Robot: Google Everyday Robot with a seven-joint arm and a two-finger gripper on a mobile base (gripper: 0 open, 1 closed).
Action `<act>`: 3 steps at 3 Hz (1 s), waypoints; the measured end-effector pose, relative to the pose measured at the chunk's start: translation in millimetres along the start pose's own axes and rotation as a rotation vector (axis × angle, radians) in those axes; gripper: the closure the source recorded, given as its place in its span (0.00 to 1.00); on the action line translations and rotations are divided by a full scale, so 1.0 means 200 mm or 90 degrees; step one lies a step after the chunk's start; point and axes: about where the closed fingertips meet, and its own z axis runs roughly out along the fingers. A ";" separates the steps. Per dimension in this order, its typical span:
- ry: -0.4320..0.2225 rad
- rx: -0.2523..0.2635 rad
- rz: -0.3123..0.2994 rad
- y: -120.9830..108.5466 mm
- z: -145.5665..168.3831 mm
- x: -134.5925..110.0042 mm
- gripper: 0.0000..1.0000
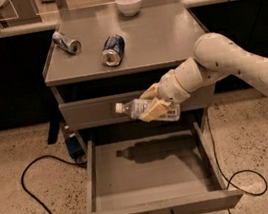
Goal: Pick blue plastic bottle from middle drawer and place on counter
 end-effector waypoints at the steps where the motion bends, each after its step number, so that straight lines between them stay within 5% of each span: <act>1: 0.000 0.000 0.000 0.00 0.00 0.00 1.00; 2: 0.000 0.023 -0.017 -0.05 -0.14 -0.11 1.00; 3: -0.041 0.077 -0.048 -0.12 -0.47 -0.35 1.00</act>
Offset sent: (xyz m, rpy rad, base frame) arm 0.0163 -0.0248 0.0937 -0.0104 -0.1162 -0.0330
